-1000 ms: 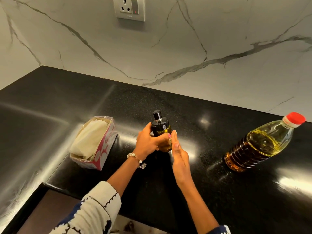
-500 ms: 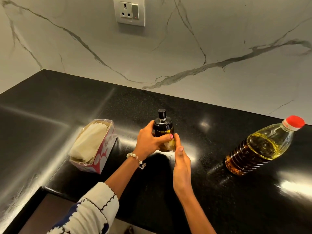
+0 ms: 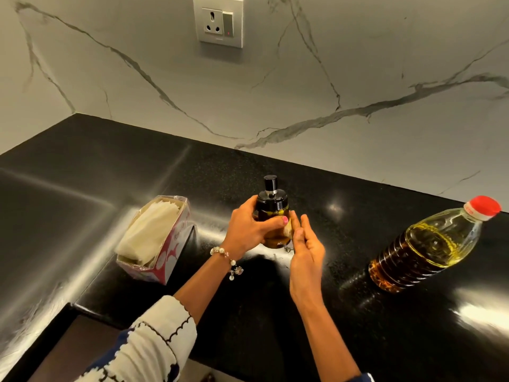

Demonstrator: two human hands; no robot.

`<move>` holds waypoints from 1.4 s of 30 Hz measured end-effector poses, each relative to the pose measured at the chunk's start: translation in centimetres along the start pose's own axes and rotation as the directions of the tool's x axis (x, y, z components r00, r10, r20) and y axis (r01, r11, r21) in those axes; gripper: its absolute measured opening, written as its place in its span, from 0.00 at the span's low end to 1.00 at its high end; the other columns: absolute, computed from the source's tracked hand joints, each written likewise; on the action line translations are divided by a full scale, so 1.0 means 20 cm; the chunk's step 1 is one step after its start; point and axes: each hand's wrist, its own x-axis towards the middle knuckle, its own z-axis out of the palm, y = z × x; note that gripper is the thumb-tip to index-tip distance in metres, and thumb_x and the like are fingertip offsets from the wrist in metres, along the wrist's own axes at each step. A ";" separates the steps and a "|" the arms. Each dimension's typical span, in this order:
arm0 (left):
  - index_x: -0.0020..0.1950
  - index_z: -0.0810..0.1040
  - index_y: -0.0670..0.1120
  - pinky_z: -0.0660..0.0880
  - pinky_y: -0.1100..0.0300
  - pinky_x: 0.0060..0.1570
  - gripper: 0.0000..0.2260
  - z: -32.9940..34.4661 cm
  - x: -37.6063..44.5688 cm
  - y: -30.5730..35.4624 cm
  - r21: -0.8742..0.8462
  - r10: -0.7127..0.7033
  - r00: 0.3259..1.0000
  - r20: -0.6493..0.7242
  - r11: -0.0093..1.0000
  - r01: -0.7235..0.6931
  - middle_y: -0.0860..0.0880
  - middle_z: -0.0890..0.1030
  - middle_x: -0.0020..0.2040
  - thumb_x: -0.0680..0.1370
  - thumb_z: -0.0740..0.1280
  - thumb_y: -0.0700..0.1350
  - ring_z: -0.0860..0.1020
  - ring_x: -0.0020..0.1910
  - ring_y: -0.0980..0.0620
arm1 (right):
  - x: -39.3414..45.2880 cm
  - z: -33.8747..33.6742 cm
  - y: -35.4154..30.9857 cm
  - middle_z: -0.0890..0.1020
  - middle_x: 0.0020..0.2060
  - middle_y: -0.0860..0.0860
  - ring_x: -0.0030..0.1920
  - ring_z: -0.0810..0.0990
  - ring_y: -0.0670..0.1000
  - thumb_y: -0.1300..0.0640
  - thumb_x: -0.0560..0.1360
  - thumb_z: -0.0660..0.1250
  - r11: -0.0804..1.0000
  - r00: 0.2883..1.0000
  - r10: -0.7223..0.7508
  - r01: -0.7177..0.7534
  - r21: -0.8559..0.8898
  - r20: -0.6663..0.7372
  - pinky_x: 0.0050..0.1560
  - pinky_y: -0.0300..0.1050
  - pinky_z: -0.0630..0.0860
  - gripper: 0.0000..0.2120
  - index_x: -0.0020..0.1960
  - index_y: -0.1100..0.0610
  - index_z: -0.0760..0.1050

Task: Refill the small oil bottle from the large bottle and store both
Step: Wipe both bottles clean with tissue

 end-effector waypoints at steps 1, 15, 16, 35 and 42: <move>0.56 0.75 0.59 0.79 0.50 0.57 0.20 0.01 0.00 0.00 -0.011 -0.004 1.000 0.004 1.000 0.004 0.55 0.83 0.52 0.68 0.77 0.51 0.81 0.52 0.59 | 0.00 0.01 -0.03 0.70 0.70 0.47 0.69 0.68 0.43 0.56 0.82 0.55 0.999 0.999 -0.043 0.043 0.002 0.011 0.66 0.39 0.69 0.18 0.59 0.34 0.74; 0.57 0.76 0.53 0.79 0.56 0.55 0.19 0.01 0.01 0.07 -0.013 0.037 0.999 -0.007 0.999 -0.037 0.52 0.82 0.52 0.69 0.77 0.48 0.80 0.52 0.56 | 0.06 0.02 -0.03 0.81 0.59 0.52 0.60 0.78 0.47 0.63 0.80 0.59 0.984 0.978 0.162 -0.171 -0.057 -0.135 0.64 0.49 0.73 0.15 0.65 0.57 0.74; 0.57 0.77 0.52 0.79 0.57 0.54 0.19 0.02 0.01 0.06 -0.004 0.044 0.999 -0.013 0.999 -0.044 0.52 0.83 0.51 0.69 0.77 0.48 0.81 0.51 0.57 | 0.05 0.04 -0.04 0.80 0.60 0.51 0.61 0.77 0.47 0.62 0.80 0.59 0.989 0.981 0.114 -0.127 -0.077 -0.155 0.64 0.48 0.74 0.16 0.66 0.56 0.73; 0.57 0.80 0.48 0.79 0.58 0.53 0.18 0.02 -0.01 0.04 0.005 0.081 0.996 0.033 0.997 -0.082 0.52 0.84 0.49 0.69 0.77 0.47 0.82 0.49 0.58 | 0.02 0.12 -0.15 0.82 0.54 0.51 0.58 0.79 0.51 0.35 0.75 0.51 0.992 0.988 0.125 -0.128 -0.021 -0.094 0.58 0.53 0.76 0.27 0.66 0.47 0.73; 0.52 0.78 0.55 0.77 0.63 0.51 0.15 0.00 0.00 0.08 -0.132 0.057 0.988 0.145 0.991 -0.037 0.53 0.83 0.49 0.70 0.76 0.43 0.81 0.50 0.60 | 0.11 0.00 -0.09 0.84 0.49 0.57 0.55 0.81 0.54 0.40 0.80 0.52 0.898 0.909 0.413 -0.398 0.186 -0.048 0.62 0.55 0.74 0.27 0.55 0.60 0.79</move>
